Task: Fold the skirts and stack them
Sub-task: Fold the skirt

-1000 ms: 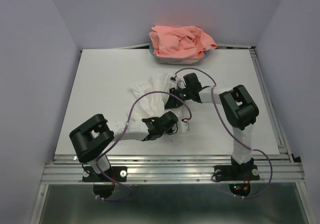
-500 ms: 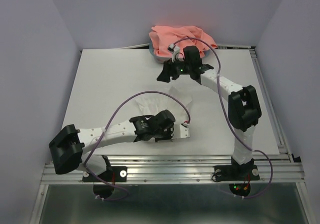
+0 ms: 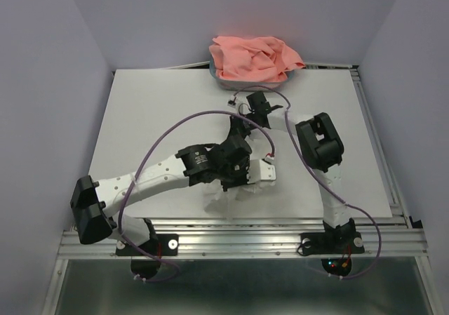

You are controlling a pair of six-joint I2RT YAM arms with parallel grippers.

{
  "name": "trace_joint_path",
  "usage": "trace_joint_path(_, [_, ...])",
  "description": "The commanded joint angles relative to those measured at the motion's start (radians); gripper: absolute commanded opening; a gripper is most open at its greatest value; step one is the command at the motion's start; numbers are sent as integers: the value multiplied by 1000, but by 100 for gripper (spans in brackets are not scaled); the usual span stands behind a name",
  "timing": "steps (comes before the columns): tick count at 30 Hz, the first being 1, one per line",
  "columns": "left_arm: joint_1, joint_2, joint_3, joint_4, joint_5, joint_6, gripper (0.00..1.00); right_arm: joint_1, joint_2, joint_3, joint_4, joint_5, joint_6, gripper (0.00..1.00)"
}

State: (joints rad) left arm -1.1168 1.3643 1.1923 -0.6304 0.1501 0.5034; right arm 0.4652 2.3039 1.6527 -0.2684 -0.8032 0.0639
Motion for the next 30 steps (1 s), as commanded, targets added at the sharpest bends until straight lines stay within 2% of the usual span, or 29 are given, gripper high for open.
trace_joint_path(1, [11,30,117,-90,16,-8,0,32,-76,-57,-14,-102,-7,3])
trace_joint_path(5, [60,82,158,-86,-10,27,0,72,-110,-126,17,-146,42,1])
trace_joint_path(12, [167,179,165,27,-35,86,0,104,-159,-208,101,-206,131,1])
trace_joint_path(21, [198,240,43,331,-106,113,0,113,-158,-241,123,-249,168,1])
trace_joint_path(27, [198,280,-108,555,-178,139,0,113,-133,-238,135,-284,201,1])
trace_joint_path(30, [199,315,-169,609,-170,155,0,113,-123,-226,133,-277,197,1])
